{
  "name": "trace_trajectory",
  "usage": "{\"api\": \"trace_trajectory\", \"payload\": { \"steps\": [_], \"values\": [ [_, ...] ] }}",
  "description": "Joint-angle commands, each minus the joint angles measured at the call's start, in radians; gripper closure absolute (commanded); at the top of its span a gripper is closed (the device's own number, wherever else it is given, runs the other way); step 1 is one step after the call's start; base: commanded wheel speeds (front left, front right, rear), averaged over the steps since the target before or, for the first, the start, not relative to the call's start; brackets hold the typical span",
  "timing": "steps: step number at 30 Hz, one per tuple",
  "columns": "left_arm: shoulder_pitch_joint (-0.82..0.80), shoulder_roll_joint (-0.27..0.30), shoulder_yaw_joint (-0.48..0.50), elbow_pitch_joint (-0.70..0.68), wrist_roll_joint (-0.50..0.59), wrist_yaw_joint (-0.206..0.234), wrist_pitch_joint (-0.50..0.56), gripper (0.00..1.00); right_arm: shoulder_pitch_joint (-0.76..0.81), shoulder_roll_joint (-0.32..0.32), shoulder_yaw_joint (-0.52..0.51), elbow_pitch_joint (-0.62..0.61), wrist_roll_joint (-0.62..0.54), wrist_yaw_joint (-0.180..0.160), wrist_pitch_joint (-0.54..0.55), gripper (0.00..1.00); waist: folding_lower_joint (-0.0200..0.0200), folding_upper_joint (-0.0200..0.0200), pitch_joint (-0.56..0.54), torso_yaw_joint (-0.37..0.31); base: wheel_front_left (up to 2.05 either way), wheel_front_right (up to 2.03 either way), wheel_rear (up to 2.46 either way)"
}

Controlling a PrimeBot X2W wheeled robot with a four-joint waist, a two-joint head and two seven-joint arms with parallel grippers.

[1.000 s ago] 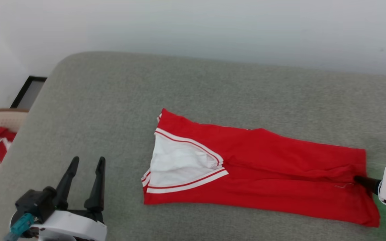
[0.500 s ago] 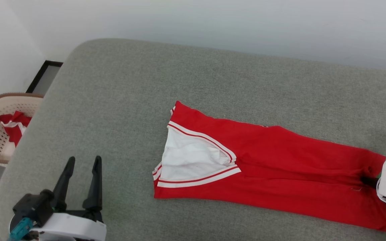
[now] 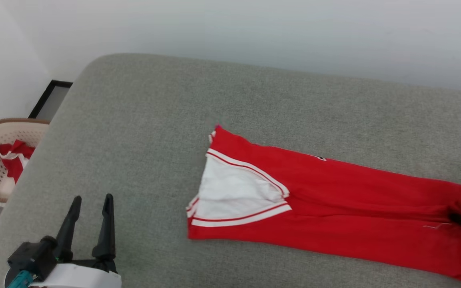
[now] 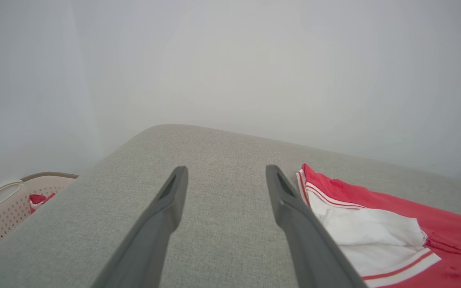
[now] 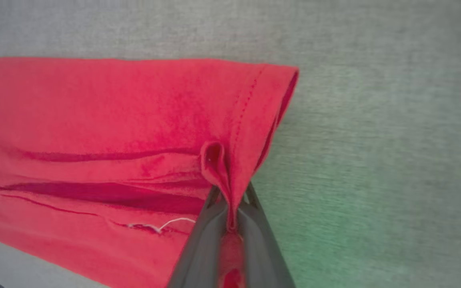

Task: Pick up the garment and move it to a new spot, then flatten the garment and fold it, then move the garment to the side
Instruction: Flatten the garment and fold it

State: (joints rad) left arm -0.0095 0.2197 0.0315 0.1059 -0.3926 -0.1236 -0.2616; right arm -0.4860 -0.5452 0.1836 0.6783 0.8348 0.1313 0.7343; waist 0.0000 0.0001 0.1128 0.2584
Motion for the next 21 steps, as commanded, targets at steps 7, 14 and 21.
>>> {"api": "trace_trajectory", "payload": {
  "steps": [7,14,21],
  "values": [
    [0.033,-0.002,0.014,-0.006,0.016,-0.006,-0.004,0.0,-0.004,-0.108,-0.003,0.039,-0.023,-0.001,-0.047,1.0,0.0,-0.0001,-0.023,-0.026,0.0,0.0,0.0],
    [0.046,-0.001,0.021,-0.003,0.009,-0.007,-0.004,0.0,-0.014,-0.152,-0.002,0.077,-0.036,-0.001,-0.06,1.0,0.0,-0.0001,-0.039,-0.046,0.0,0.0,0.0],
    [0.067,0.002,0.02,0.008,-0.006,-0.008,-0.004,0.0,-0.01,-0.113,0.02,-0.008,0.025,-0.001,-0.033,1.0,0.0,-0.0001,-0.068,-0.067,0.0,0.0,0.0]
  ]
}}
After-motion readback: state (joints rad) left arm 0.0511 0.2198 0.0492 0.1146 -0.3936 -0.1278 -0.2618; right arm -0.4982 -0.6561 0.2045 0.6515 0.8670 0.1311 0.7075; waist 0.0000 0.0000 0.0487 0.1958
